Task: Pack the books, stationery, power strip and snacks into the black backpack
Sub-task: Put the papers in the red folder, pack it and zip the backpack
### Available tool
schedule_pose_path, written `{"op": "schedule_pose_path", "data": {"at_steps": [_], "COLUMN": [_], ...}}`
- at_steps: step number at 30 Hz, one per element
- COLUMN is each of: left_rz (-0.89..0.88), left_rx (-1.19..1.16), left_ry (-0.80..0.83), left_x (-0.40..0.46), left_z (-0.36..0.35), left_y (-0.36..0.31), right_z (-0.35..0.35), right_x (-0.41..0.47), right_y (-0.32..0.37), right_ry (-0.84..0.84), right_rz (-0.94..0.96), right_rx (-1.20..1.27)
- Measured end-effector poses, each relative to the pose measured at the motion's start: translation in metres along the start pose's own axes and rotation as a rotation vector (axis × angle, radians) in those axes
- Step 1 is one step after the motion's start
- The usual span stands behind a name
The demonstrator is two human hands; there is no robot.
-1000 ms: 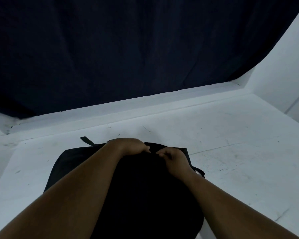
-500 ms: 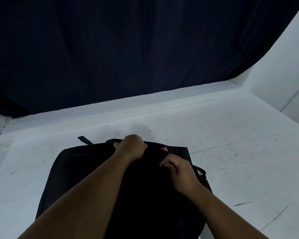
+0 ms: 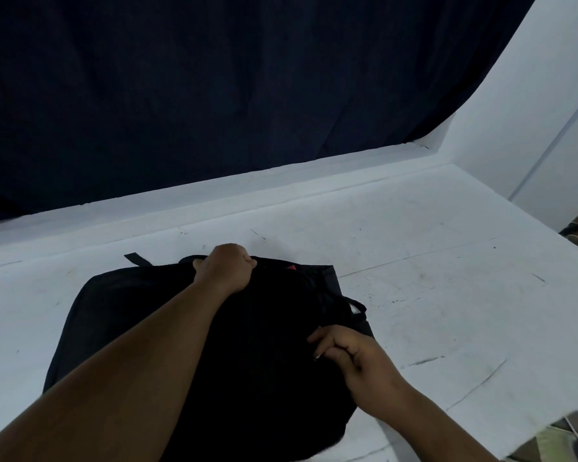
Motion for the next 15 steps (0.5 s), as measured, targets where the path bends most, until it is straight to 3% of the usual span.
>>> {"op": "schedule_pose_path", "data": {"at_steps": [15], "left_rz": [0.020], "left_rx": [0.010], "left_ry": [-0.068], "left_x": [-0.005], "left_z": [0.001], "left_y": [0.003], "right_z": [0.018], "right_x": [-0.010], "right_y": [0.013], "right_ry": [0.193], "right_rz": [-0.091], "right_rx": [0.039]}}
Point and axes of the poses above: each hand's wrist, its own x-axis towards the middle knuckle, its own z-axis out of the back of the hand, y = z × x, the point moved 3 cm from there along x, towards the middle knuckle, and after that the axes turned 14 degrees about z, right-handed, at the moved point
